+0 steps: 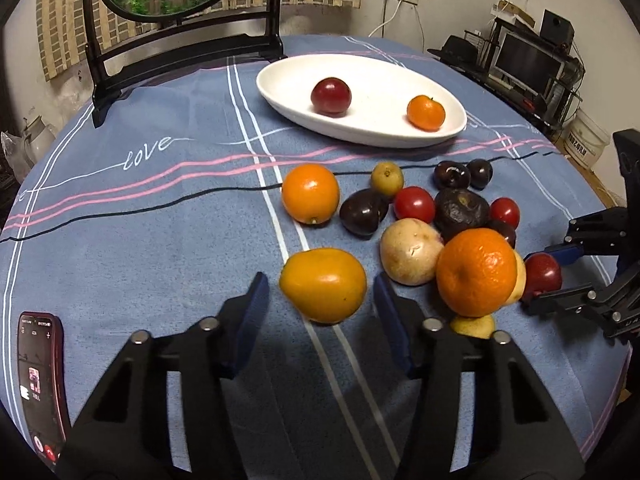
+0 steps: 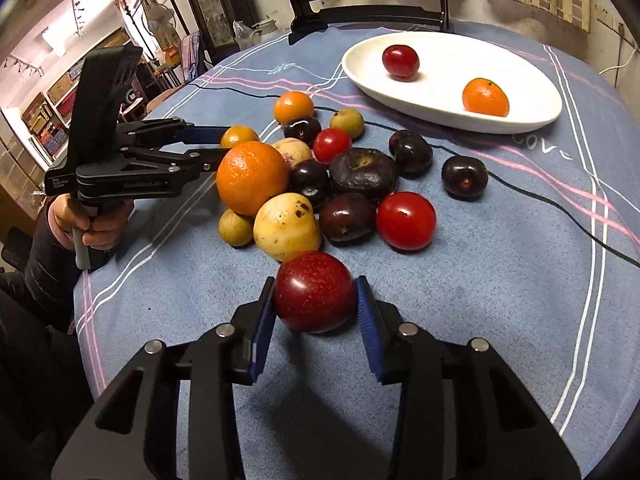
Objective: Organize fruits
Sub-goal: 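Grasp a red apple with the right tool while the left tool grasps a yellow-orange fruit, then lower the red apple onto the plate with the right tool while the left tool places the yellow fruit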
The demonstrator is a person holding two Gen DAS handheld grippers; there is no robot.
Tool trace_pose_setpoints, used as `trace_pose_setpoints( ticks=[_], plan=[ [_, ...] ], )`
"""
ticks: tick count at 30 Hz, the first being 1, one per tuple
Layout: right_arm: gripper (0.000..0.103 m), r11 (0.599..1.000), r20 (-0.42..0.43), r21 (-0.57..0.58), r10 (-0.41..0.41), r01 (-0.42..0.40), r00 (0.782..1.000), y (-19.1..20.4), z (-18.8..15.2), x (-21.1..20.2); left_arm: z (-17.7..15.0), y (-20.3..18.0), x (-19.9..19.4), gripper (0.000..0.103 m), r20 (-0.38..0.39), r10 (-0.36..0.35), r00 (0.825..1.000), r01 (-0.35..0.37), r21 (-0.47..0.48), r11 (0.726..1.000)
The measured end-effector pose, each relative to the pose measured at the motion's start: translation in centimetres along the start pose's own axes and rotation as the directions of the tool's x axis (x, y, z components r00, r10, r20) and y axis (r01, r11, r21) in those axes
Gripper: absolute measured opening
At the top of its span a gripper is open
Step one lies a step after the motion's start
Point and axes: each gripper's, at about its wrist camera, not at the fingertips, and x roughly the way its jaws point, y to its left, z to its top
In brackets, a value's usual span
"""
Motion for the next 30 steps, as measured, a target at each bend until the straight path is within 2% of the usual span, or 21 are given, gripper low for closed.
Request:
trace_pose_setpoints(
  ticks=[3,13,16,20,25,30],
  plan=[
    [0.041,1.0,-0.001,-0.003,-0.007,0.007,1.0,0.2,-0.1,0.0,0.0,0.0,0.3,0.045,-0.012,0.0,1.0,0.0,0.001,1.0],
    [0.041,1.0,0.001,-0.015,-0.027,0.027,1.0,0.6,0.0,0.1,0.0,-0.3,0.7,0.043,-0.011,0.013,1.0,-0.013,0.007,1.0],
    [0.041,1.0,0.008,0.0,-0.009,0.009,1.0,0.4,0.0,-0.1,0.1,-0.3,0.6,0.043,-0.009,0.007,1.0,-0.007,0.003,1.0],
    [0.041,0.998,0.065,0.043,0.038,-0.041,0.997,-0.4,0.2,-1.5,0.2,-0.3,-0.1,0.043,0.019,-0.005,1.0,0.005,-0.011,1.0],
    [0.041,0.986,0.166,0.105,0.112,-0.131,0.98,-2.0,0.8,-3.2,1.1,-0.6,-2.0,0.043,0.096,-0.053,0.994,0.058,-0.047,0.997],
    [0.041,0.973,0.276,0.187,0.083,-0.138,0.958,-3.8,2.9,-4.5,3.8,-1.5,-3.0,0.043,0.148,-0.094,0.985,0.103,-0.059,0.993]
  ],
)
